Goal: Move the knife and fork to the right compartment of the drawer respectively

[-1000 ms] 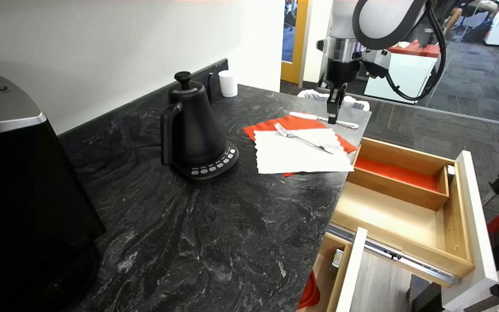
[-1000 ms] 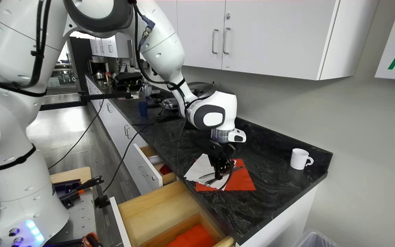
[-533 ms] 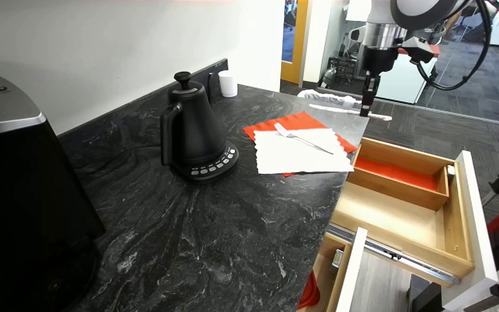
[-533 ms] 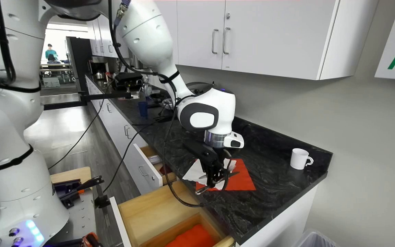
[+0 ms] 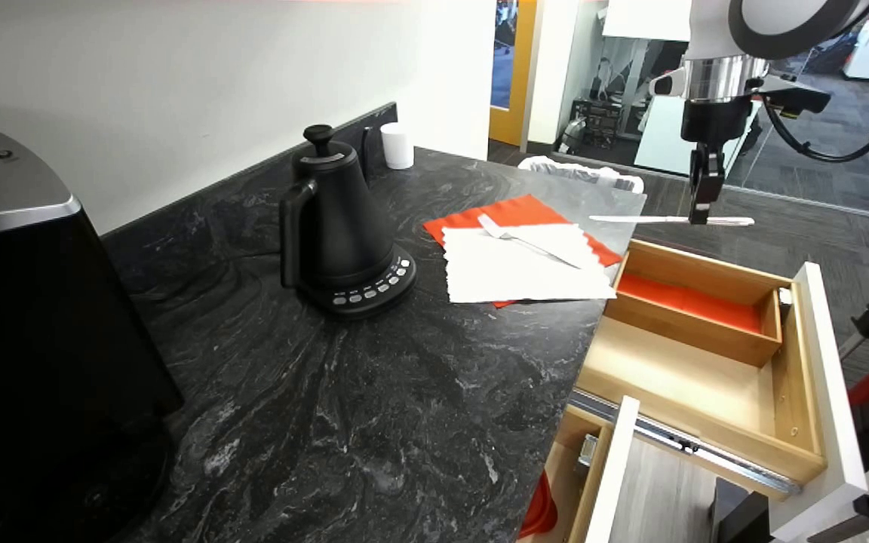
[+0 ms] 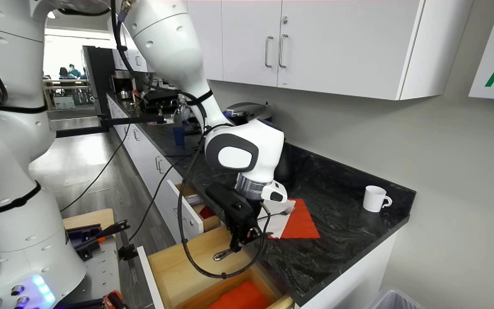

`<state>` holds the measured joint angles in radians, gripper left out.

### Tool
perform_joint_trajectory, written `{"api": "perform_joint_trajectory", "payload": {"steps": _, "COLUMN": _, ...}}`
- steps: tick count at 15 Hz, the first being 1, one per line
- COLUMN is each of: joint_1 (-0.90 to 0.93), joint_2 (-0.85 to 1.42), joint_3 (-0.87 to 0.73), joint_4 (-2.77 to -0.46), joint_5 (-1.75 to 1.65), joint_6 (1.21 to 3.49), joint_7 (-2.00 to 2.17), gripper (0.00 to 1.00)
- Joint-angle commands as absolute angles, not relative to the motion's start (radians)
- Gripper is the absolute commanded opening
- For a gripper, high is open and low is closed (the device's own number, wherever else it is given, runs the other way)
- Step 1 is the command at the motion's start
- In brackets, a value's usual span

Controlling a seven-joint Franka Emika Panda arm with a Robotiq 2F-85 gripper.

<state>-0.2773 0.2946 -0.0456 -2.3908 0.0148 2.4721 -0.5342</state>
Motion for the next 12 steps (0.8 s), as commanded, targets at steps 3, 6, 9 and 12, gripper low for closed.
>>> {"api": "perform_joint_trajectory", "payload": {"steps": 3, "joint_1": -0.280, "joint_2": 0.191, "joint_3": -0.098, "joint_4": -2.500, "joint_5": -0.021, "joint_6": 2.417, "joint_7": -0.537, "gripper": 0.07}}
{"api": "perform_joint_trajectory", "payload": {"steps": 6, "joint_1": -0.283, "joint_2": 0.137, "joint_3": -0.138, "joint_4": -2.579, "joint_5": -0.051, "joint_6": 2.398, "joint_7": -0.531, "gripper": 0.07}}
{"api": "perform_joint_trajectory", "payload": {"steps": 9, "joint_1": -0.275, "joint_2": 0.146, "joint_3": -0.186, "joint_4": -2.606, "joint_5": -0.115, "joint_6": 2.438, "joint_7": -0.484, "gripper": 0.06}}
{"api": "perform_joint_trajectory", "payload": {"steps": 12, "joint_1": -0.278, "joint_2": 0.206, "joint_3": -0.192, "joint_4": -2.587, "joint_5": -0.118, "joint_6": 2.557, "joint_7": -0.503, "gripper": 0.07}}
